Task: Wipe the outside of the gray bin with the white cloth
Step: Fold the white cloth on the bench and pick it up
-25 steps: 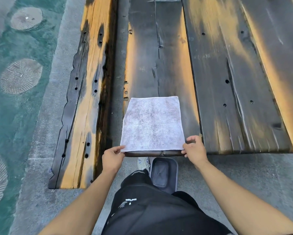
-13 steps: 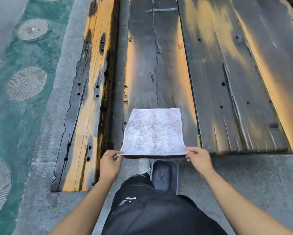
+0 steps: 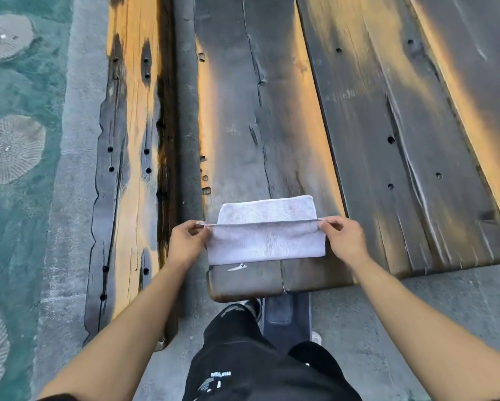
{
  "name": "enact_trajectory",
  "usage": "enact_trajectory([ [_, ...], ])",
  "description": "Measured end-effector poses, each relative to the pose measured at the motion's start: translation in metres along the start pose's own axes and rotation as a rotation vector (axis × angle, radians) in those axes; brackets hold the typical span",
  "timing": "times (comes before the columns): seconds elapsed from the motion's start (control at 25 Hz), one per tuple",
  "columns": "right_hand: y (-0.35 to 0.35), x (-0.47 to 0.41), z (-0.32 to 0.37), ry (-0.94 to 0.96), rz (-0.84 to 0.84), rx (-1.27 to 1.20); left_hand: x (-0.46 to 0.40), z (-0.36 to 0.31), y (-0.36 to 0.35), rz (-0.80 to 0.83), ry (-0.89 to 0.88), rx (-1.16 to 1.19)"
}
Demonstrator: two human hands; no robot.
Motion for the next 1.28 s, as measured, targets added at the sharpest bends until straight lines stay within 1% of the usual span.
enact_trajectory([
  [0.2, -0.015, -0.048, 0.011, -0.061, -0.009, 0.023, -0.046, -0.003, -0.005, -0.024, 0.094, 0.016],
  [0.4, -0.025, -0.071, 0.019, -0.130, -0.066, 0.089, -0.067, 0.002, -0.007, -0.042, 0.157, -0.066],
  [0.52, -0.028, -0.075, 0.017, -0.188, -0.095, 0.132, -0.073, 0.004, -0.007, -0.047, 0.170, -0.109],
  [0.72, -0.028, -0.077, 0.017, -0.215, -0.145, 0.188, -0.076, 0.005, -0.007, -0.077, 0.144, -0.217],
  [0.92, -0.023, -0.050, 0.009, -0.228, -0.177, 0.174, -0.045, 0.007, -0.003, -0.160, -0.018, -0.389],
  [1.0, -0.019, -0.031, -0.001, -0.205, -0.183, 0.167, -0.023, 0.005, -0.008, -0.131, -0.166, -0.473],
  [1.08, -0.018, -0.018, -0.009, -0.109, -0.156, 0.170, -0.001, 0.000, -0.020, -0.032, -0.391, -0.604],
  [1.16, -0.014, -0.001, -0.015, 0.051, -0.059, 0.227, 0.025, -0.005, -0.035, 0.050, -0.622, -0.770],
  [1.2, -0.020, 0.003, -0.018, 0.131, 0.015, 0.289, 0.029, -0.003, -0.039, 0.077, -0.680, -0.825],
  [1.28, -0.027, 0.010, -0.023, 0.245, 0.136, 0.451, 0.031, 0.000, -0.041, 0.101, -0.697, -0.856],
])
Point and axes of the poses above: each hand's wrist, its own x-axis away from the middle knuckle, its own y-axis out of the back of the hand, z = x × y, the point moved 5 cm from there along -x, towards the middle knuckle, and after that the axes turned 8 degrees about -x, right-handed, at the moved point
